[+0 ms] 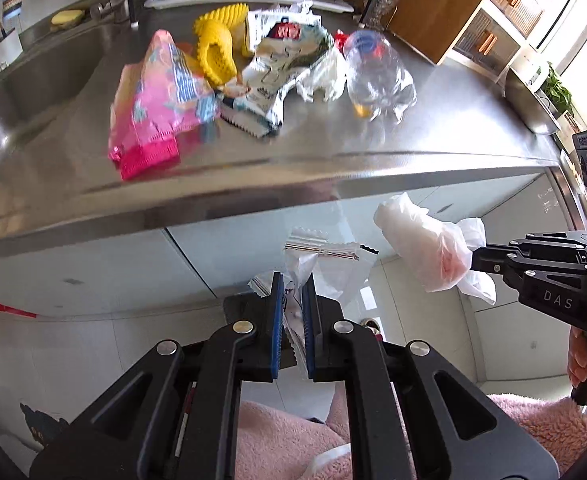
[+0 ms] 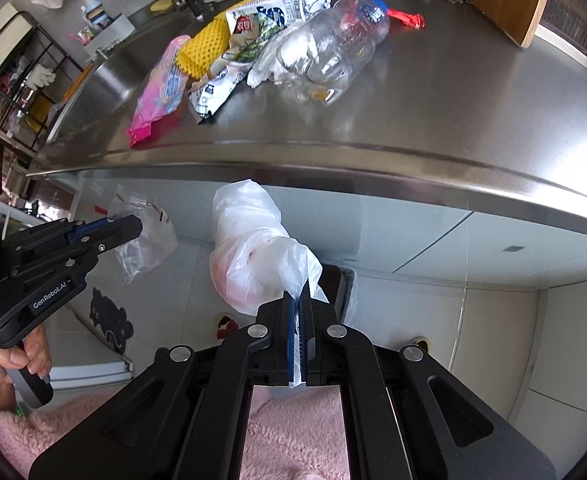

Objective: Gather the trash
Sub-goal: 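Carry the white bag and wrapper down over the floor bin with both tools, then open both tools to drop the bag and wrapper into the bin, then grasp the clear plastic bottle with the right tool while the left grasps the pink wrapper, then carry the bottle and pink wrapper down over the bin with both tools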

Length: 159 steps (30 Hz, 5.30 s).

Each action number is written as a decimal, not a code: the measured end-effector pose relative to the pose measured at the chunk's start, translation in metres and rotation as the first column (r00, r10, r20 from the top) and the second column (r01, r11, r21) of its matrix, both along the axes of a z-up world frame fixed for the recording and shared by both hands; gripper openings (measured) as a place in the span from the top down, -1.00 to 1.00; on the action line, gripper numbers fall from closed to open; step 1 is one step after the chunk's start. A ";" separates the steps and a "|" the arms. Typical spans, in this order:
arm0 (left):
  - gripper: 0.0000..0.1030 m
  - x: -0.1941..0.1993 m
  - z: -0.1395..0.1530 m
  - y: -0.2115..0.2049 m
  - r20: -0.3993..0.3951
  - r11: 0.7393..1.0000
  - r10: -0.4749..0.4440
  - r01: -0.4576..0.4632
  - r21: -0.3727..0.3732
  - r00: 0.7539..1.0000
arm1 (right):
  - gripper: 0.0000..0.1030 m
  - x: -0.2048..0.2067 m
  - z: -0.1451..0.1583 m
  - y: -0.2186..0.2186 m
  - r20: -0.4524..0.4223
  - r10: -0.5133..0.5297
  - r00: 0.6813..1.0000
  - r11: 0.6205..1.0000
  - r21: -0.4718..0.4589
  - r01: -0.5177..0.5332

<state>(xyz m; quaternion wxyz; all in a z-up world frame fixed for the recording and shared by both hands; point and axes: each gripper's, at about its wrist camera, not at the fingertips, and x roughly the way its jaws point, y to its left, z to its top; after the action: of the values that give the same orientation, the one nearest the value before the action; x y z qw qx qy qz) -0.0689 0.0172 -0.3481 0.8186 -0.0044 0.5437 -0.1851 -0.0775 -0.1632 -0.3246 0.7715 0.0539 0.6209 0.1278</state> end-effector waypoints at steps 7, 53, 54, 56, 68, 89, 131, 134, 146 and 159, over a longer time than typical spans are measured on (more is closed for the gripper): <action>0.85 -0.002 -0.067 -0.001 -0.093 1.000 -0.002 0.005 0.024 0.996 | 0.94 0.002 -0.065 0.005 -0.080 -0.074 0.994 0.996 0.051 0.079; -0.70 0.012 -0.197 -0.003 -0.270 0.996 -0.010 0.035 0.087 0.963 | -0.93 0.027 -0.198 0.010 -0.204 -0.236 0.950 0.970 -0.108 0.217; -0.76 0.011 -0.190 -0.003 -0.254 0.995 -0.013 0.038 0.091 0.967 | -0.93 0.026 -0.190 0.008 -0.185 -0.225 0.957 0.971 -0.124 0.204; -0.81 0.008 -0.179 0.003 -0.216 0.994 -0.022 0.044 0.099 0.976 | -0.93 0.026 -0.172 0.004 -0.150 -0.207 0.967 0.973 -0.137 0.187; -0.83 0.006 -0.058 0.020 -0.029 0.999 0.005 -0.004 0.053 1.000 | -0.93 0.013 -0.036 -0.003 0.148 -0.124 0.981 0.980 -0.136 0.145; -0.84 0.076 0.087 0.045 0.267 0.990 0.107 -0.128 0.065 0.958 | -0.93 0.088 0.096 -0.050 0.338 -0.276 0.900 0.953 -0.023 0.301; 0.65 0.188 0.007 0.075 0.061 0.957 0.241 -0.247 0.152 0.969 | -0.23 0.197 -0.004 -0.041 0.028 -0.326 0.945 0.942 -0.068 0.327; 0.93 0.186 0.008 0.079 0.052 0.961 0.240 -0.245 0.126 0.969 | -0.23 0.195 -0.003 -0.041 0.033 -0.325 0.945 0.944 -0.049 0.326; 0.97 0.155 0.061 0.066 0.184 0.970 0.209 -0.228 0.085 0.960 | -0.22 0.176 0.035 -0.045 0.125 -0.319 0.939 0.946 -0.009 0.323; 0.97 0.103 0.092 0.047 0.250 0.983 0.143 -0.167 0.080 0.958 | -0.22 0.131 0.074 -0.050 0.231 -0.293 0.928 0.956 0.042 0.291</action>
<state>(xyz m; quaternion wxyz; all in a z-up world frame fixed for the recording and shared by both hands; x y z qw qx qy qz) 0.0345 0.0639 -0.2556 0.8902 0.0168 0.4459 -0.0918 0.0531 -0.2136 -0.2510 0.8496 0.1328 0.5102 0.0190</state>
